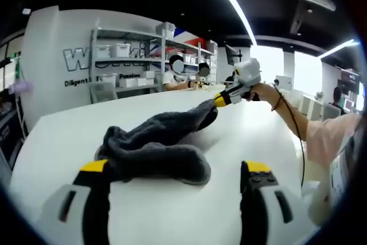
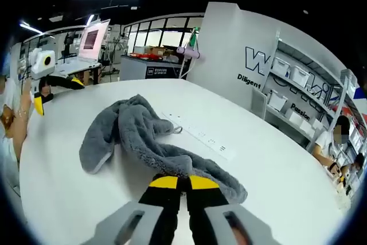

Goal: Fold the towel on the table until its edges align and the towel forms a compact rectangular stack.

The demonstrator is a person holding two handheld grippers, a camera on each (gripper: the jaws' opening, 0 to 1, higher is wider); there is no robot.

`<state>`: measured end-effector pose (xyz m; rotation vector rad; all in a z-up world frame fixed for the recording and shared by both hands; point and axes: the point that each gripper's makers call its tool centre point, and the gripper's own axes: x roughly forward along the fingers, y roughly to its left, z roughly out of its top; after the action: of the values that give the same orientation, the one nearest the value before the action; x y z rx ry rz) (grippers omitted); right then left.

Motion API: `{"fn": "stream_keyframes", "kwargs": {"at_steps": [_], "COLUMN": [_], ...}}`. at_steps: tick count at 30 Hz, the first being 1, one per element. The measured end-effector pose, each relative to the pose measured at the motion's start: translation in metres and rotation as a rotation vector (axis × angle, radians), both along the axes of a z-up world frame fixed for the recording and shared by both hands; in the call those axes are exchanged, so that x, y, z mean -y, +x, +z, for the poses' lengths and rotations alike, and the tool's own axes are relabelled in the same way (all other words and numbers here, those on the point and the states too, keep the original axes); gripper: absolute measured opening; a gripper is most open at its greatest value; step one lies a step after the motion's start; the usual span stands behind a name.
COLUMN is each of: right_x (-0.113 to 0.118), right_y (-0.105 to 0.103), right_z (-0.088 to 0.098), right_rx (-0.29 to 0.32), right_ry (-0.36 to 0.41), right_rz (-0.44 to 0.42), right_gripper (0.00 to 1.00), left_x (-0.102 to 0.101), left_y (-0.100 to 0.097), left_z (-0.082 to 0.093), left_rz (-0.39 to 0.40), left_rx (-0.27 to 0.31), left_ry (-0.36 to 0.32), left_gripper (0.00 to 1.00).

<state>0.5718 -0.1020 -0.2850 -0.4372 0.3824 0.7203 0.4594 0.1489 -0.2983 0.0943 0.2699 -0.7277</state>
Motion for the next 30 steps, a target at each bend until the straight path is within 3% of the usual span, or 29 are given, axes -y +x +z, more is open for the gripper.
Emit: {"fn": "stream_keyframes", "kwargs": {"at_steps": [14,22,27,30], "right_x": [0.006,0.018,0.039,0.055], "right_y": [-0.001,-0.007,-0.006,-0.006], "right_z": [0.065,0.094,0.099,0.089], "right_rx": [0.105,0.110,0.101,0.075], "right_ry": [-0.040,-0.035,-0.076,-0.115], "right_rz": [-0.004,0.007,-0.025,-0.048], "right_gripper": [0.03,0.03,0.03,0.03], "left_x": [0.000,-0.002,-0.003,-0.002], "left_y": [0.000,0.001,0.002,0.002], "left_z": [0.000,-0.001,-0.003,-0.003], "left_rz": [-0.011,-0.008,-0.011,-0.013], "left_rx": [0.002,-0.003,-0.007,-0.009], "left_ry": [0.004,0.003,0.010,0.014], "left_gripper": [0.99,0.99,0.99,0.99]}}
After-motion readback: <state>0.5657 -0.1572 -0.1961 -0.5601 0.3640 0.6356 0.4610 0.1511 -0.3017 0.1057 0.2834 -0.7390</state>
